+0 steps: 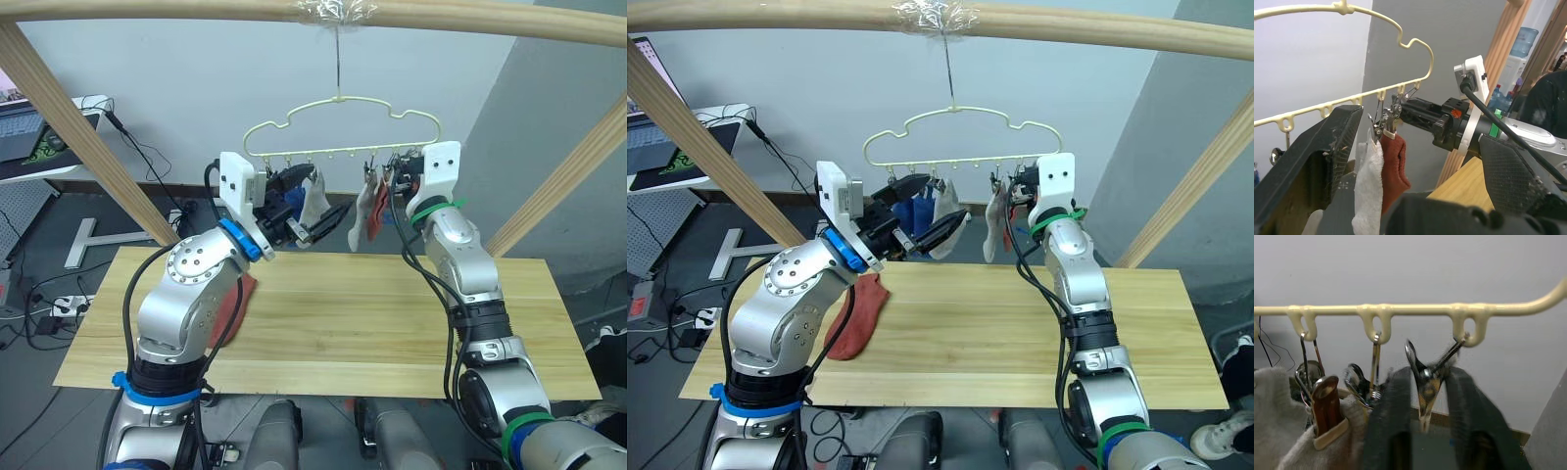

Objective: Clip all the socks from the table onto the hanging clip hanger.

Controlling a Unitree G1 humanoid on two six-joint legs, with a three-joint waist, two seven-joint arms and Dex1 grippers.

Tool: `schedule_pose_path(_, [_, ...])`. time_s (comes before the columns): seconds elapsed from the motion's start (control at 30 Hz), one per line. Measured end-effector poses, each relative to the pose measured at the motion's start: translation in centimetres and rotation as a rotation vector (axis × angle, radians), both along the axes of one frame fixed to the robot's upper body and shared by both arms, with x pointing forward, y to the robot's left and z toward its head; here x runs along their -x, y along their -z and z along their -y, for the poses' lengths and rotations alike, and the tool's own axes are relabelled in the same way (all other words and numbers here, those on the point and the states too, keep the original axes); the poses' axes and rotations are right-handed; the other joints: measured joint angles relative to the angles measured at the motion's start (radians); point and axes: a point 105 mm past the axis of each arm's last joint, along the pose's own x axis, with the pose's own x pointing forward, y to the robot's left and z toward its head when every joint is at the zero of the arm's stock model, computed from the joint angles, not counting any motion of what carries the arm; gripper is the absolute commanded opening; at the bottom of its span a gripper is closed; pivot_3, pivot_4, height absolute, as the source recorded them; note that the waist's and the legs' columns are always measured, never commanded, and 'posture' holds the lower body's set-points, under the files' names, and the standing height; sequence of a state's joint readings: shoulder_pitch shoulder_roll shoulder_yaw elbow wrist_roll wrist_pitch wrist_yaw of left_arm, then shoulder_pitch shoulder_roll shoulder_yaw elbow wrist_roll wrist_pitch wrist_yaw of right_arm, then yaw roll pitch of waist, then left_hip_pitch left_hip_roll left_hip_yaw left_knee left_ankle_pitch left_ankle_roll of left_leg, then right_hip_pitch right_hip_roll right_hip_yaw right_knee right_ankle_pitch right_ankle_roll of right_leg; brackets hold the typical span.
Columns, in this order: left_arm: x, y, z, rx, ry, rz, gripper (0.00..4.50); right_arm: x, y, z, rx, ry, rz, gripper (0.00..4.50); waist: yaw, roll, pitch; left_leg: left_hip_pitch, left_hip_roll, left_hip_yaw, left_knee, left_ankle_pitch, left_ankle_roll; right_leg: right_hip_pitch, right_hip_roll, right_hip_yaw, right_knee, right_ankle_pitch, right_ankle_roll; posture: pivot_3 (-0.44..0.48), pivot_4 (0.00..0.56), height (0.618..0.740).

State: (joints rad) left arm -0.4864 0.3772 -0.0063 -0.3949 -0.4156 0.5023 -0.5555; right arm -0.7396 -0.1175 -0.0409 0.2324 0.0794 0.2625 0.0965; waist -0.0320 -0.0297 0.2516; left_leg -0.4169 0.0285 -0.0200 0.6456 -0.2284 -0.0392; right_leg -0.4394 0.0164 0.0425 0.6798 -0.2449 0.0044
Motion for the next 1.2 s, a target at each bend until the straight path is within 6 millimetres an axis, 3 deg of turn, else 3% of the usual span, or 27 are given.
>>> schedule_pose_path(1.2, [-0.1, -0.4, 0.1, 0.004, -0.01, 0.012, 4.39, -0.4, -0.5, -1.8, -0.041, -0.047, 0.003, 2.14, 0.0, 0.0, 0.0, 0.0, 0.0, 0.0, 0.0, 0.0, 0.0, 0.0, 0.0, 0.0, 0.0, 0.0, 0.0, 0.05, 0.239, 0.74])
